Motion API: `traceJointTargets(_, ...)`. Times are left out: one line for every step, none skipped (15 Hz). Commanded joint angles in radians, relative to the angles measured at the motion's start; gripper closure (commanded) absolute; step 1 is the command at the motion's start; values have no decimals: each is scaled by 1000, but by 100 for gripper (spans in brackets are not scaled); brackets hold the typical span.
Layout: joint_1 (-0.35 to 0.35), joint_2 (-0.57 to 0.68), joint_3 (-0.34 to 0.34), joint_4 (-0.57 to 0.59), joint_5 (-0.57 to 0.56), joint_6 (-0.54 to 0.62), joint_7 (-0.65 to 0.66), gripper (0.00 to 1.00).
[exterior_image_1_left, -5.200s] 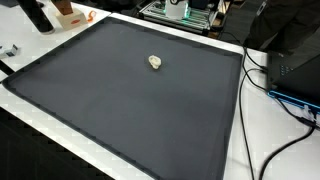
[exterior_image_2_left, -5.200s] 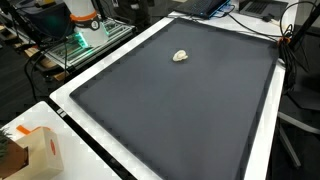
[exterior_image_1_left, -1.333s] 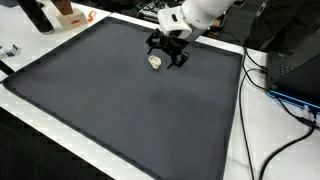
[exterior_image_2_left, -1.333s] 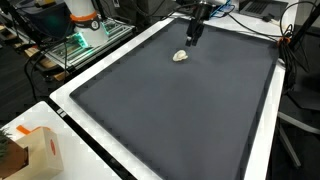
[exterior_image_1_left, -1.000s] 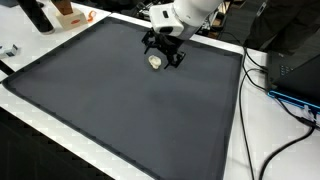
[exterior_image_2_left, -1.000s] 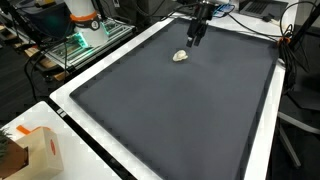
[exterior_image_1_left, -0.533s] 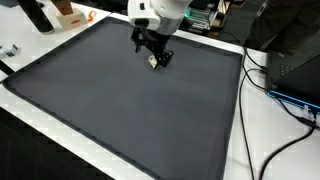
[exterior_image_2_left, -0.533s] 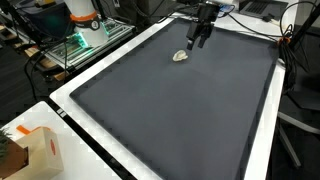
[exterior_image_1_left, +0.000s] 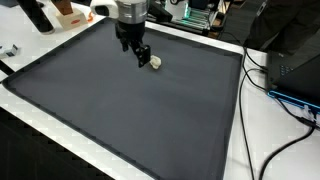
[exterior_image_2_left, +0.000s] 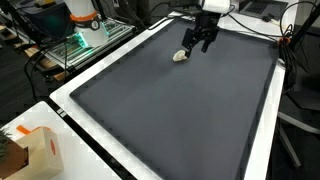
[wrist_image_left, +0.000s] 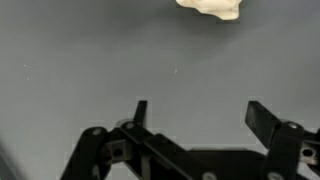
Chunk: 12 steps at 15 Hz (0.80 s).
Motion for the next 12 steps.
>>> traceJointTargets(-81,-58,20,-87,186,90,-147,0)
traceJointTargets(-101,-66,25,-102,243,104,-200,0)
traceJointTargets(-124,-75,32,-118,306,118,-262,0)
traceJointTargets(-150,-85,42,-137,372,130,-333,0)
traceJointTargets(-177,-94,56,-152,443,132,-414,0)
traceJointTargets(-198,-101,64,-165,501,129,-483,0)
traceJointTargets(-219,-109,73,-178,559,120,-556,0)
traceJointTargets(-236,-115,79,-190,605,113,-623,0)
traceJointTargets(-252,-121,82,-203,647,104,-684,0)
traceJointTargets(-267,-126,88,-216,687,99,-749,0)
traceJointTargets(-277,-131,88,-229,711,87,-807,0)
traceJointTargets(-286,-136,89,-241,736,84,-861,0)
